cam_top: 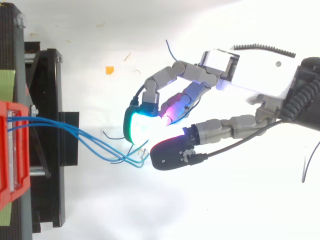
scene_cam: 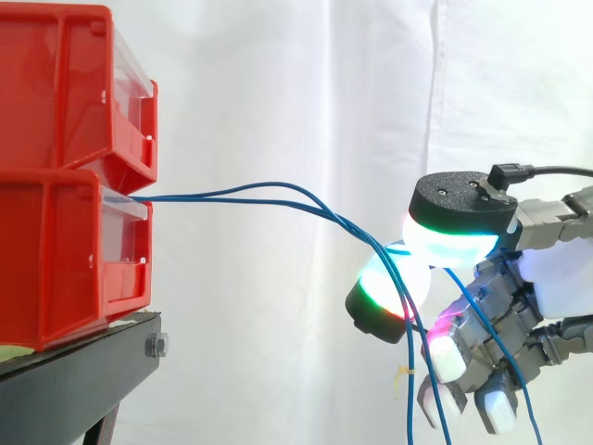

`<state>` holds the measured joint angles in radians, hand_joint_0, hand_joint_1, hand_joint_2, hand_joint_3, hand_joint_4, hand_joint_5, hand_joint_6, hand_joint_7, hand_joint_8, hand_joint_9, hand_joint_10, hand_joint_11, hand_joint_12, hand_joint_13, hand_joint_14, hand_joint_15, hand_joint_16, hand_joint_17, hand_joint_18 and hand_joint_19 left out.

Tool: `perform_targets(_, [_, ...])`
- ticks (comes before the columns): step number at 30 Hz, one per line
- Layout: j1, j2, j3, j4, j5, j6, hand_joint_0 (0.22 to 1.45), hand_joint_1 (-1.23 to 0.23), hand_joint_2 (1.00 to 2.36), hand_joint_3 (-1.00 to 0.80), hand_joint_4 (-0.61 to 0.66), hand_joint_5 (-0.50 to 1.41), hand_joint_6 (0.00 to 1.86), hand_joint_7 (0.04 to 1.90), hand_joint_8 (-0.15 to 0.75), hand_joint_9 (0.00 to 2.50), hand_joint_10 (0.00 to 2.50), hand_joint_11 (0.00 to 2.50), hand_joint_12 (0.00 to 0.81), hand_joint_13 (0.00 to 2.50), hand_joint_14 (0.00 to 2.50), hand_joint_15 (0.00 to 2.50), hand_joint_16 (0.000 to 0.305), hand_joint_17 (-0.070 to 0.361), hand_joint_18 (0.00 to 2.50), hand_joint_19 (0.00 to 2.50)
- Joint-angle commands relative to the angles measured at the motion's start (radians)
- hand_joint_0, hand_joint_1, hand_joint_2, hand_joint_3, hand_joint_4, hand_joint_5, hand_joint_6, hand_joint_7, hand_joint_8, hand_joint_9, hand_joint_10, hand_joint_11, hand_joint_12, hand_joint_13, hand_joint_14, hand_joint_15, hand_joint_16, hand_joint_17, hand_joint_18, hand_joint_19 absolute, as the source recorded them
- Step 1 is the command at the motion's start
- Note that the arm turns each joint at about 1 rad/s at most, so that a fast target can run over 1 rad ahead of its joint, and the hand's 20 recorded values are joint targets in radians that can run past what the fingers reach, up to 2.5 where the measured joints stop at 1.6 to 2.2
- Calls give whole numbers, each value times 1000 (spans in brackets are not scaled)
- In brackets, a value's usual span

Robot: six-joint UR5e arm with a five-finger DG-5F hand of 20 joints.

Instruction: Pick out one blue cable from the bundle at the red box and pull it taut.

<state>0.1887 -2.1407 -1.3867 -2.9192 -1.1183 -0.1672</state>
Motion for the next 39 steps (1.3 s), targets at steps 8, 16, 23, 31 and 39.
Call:
perform_targets(8, [0, -1, 0, 0, 0, 0, 550, -801, 1006, -64, -175, -14, 851, 928, 227, 1150, 10, 301, 311, 913, 18, 470, 52, 117, 907, 666])
perform_targets(16, [0, -1, 0, 0, 0, 0, 551, -803, 1008, -66, -173, -14, 850, 944, 229, 1153, 11, 297, 310, 915, 19, 477, 52, 117, 909, 673])
perform_targets(23, [0, -1, 0, 0, 0, 0, 551, -803, 1006, -64, -168, -14, 850, 931, 230, 1159, 10, 293, 312, 917, 17, 482, 53, 118, 913, 675])
perform_targets(31, [0, 1, 0, 0, 0, 0, 551, -806, 1006, -62, -176, -12, 849, 929, 229, 1169, 10, 286, 311, 925, 17, 478, 53, 120, 916, 684])
perform_targets(39, [0, 1, 0, 0, 0, 0, 551, -807, 1006, -62, -159, -13, 847, 975, 234, 1195, 11, 307, 312, 939, 18, 488, 53, 120, 930, 681])
